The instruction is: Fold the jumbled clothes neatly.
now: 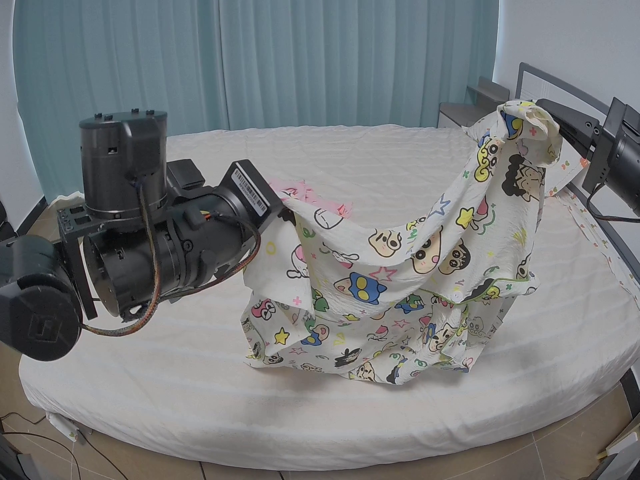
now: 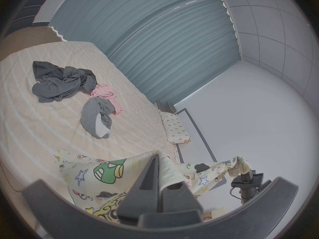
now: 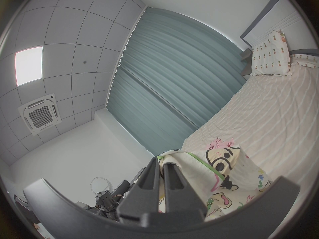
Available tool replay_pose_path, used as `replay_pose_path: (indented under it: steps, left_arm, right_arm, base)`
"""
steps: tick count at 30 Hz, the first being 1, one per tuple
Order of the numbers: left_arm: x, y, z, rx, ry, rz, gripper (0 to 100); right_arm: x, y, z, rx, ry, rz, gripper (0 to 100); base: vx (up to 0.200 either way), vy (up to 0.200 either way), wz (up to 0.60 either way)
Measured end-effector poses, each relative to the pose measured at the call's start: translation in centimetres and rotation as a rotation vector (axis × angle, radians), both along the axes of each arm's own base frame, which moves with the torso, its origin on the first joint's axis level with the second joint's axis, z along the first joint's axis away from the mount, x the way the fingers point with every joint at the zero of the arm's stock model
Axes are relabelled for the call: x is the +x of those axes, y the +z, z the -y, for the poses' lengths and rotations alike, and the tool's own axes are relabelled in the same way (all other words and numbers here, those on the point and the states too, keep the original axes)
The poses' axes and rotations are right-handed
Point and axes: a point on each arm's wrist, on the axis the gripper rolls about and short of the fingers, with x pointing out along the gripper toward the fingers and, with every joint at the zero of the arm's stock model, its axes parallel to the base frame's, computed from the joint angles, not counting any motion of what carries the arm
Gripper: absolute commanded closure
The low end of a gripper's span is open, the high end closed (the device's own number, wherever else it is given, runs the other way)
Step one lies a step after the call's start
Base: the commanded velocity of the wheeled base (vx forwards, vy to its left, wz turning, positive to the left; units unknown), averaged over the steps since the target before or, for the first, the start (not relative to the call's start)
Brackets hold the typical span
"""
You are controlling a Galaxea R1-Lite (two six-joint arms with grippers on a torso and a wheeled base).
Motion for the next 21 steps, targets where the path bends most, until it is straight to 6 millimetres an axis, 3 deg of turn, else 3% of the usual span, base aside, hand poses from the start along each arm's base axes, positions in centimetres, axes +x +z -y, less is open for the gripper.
replay_pose_path:
  steps: [15,21]
  left_arm:
    - [0.17,-0.24,0.17,0.006,0.003,-0.006,100]
    - [0.18,-0.32,0.14,0.012,0.027,-0.006,100]
  right_arm:
    - [0.20,0.55,0.02,0.004,-0.005,0.014,100]
    - [0.76,0.18,0.14,0.000,-0.016,-0.002,100]
  base:
    - [0.000,-0.200,0.00]
    - [0.000,0.000,0.00]
